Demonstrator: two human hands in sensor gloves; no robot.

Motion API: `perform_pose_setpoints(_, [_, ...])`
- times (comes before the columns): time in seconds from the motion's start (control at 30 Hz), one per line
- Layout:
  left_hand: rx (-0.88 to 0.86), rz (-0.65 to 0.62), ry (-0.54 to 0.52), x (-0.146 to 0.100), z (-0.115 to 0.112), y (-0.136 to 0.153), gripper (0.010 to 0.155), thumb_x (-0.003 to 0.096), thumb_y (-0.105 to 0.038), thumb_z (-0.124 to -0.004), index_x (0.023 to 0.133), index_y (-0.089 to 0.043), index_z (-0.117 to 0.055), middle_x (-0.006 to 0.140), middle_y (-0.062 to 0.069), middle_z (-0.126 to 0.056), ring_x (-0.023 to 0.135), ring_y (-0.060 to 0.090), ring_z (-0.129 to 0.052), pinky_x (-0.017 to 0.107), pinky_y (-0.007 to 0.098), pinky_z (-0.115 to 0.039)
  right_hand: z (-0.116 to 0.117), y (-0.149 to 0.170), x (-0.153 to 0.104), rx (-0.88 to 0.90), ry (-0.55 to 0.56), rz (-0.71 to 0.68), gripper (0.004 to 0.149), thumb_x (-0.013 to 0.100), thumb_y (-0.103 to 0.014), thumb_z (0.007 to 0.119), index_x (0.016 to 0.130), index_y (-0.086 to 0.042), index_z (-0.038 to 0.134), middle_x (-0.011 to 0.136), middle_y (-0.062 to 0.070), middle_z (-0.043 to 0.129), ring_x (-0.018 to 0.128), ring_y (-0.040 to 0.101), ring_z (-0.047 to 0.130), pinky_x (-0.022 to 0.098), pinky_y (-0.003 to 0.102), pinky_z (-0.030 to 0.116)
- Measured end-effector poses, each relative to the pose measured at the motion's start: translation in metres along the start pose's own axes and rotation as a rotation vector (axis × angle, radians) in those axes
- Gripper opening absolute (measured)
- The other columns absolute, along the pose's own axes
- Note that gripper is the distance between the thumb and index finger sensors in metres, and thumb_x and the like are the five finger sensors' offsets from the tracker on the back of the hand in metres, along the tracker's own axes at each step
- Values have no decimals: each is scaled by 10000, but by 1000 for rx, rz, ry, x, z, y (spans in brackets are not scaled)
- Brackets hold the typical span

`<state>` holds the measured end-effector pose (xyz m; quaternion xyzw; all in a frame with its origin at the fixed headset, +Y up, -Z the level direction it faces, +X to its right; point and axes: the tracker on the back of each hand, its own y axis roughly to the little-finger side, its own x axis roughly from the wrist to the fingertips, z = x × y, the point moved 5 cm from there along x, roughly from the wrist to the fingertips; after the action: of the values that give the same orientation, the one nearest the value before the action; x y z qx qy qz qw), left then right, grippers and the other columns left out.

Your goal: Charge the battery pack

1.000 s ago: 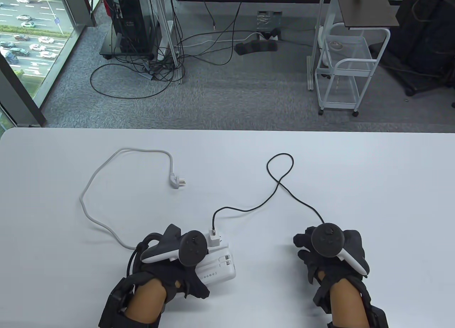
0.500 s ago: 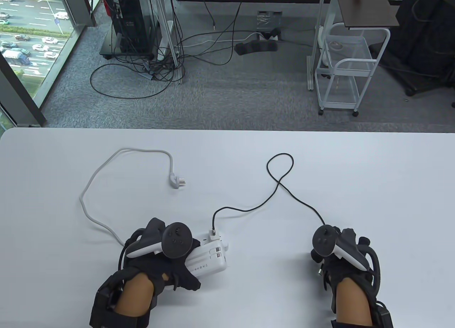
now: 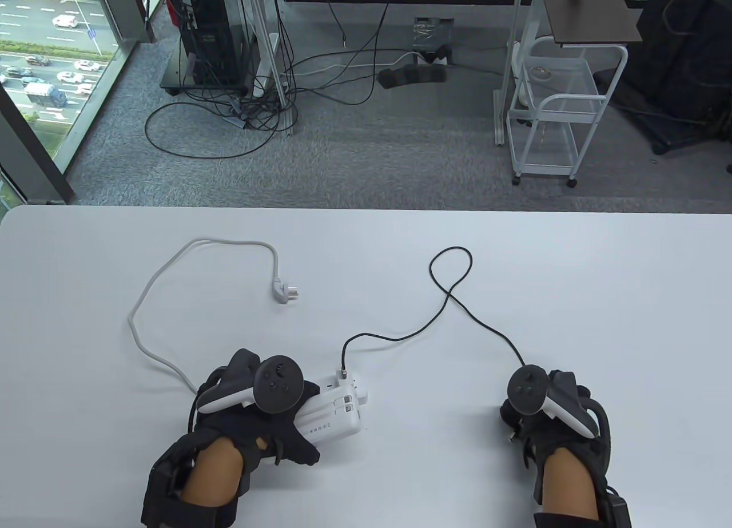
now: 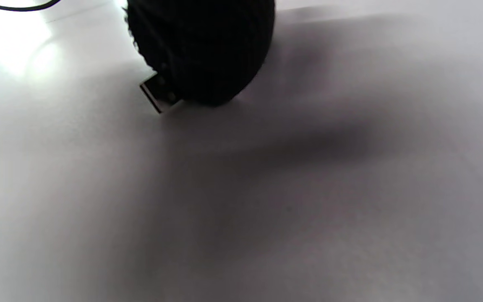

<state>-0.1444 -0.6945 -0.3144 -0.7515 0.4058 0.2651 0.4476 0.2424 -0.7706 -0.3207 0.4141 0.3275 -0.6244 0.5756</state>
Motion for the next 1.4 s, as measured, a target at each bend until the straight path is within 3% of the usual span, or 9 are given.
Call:
perform_pose_setpoints(0.27, [15, -10, 0, 1, -1, -2, 1038, 248, -821, -902, 1063, -242, -622, 1016, 33, -773, 820, 258, -881, 666, 510, -750, -1, 0, 0, 42, 16, -32, 455, 422, -131, 849, 816, -331, 746, 1156, 201, 239, 1042, 574, 258, 694, 789, 202])
perform_pose_setpoints(0.4, [32, -27, -24, 3, 0, -5, 1038, 249, -822, -901, 1063, -243, -619, 1017, 32, -771, 820, 258, -880, 666, 511, -750, -16, -7, -6, 107, 120, -109, 457, 412, -132, 843, 822, -305, 741, 1151, 200, 317, 1042, 564, 346, 693, 787, 249])
perform_pose_setpoints(0.57, [98, -72, -122, 1, 7, -15, 1038, 241, -831, -896, 1060, -256, -620, 1016, 10, -773, 816, 252, -884, 662, 508, -757, -33, -23, -17, 141, 231, -217, 467, 406, -137, 833, 836, -281, 722, 1107, 171, 552, 1014, 524, 583, 701, 753, 334])
perform_pose_setpoints(0.7, [160, -99, -227, -1, 13, -25, 1048, 221, -843, -893, 1054, -262, -634, 1005, 4, -786, 803, 244, -897, 654, 503, -770, -45, -42, -27, 168, 298, -314, 471, 405, -138, 829, 844, -268, 716, 936, 100, 803, 910, 458, 804, 699, 724, 394])
perform_pose_setpoints(0.8, [234, -106, -284, -2, 16, -33, 1042, 223, -849, -887, 1052, -270, -636, 1001, -2, -789, 799, 238, -901, 652, 500, -774, -49, -61, -33, 154, 325, -377, 478, 400, -160, 832, 853, -253, 713, 821, 63, 875, 819, 406, 899, 694, 722, 446])
perform_pose_setpoints(0.93, [320, -118, -329, -2, 16, -43, 1037, 224, -856, -880, 1050, -280, -637, 998, -7, -790, 798, 232, -900, 653, 499, -775, -48, -88, -39, 180, 322, -450, 484, 391, -191, 833, 862, -214, 723, 760, 61, 903, 753, 381, 939, 678, 730, 493])
perform_pose_setpoints(1.2, [378, -106, -300, 4, 8, -50, 1028, 230, -859, -873, 1050, -287, -635, 997, -8, -786, 798, 231, -893, 659, 507, -764, -49, -123, -49, 315, 315, -557, 443, 387, -268, 828, 821, -183, 806, 668, 60, 974, 673, 360, 996, 649, 740, 542])
perform_pose_setpoints(1.4, [410, -95, -294, 6, 5, -51, 1022, 231, -861, -871, 1048, -293, -636, 996, -14, -782, 797, 231, -889, 661, 510, -759, -42, -136, -52, 411, 228, -595, 401, 407, -289, 796, 780, -170, 883, 597, 85, 996, 644, 376, 987, 639, 763, 513])
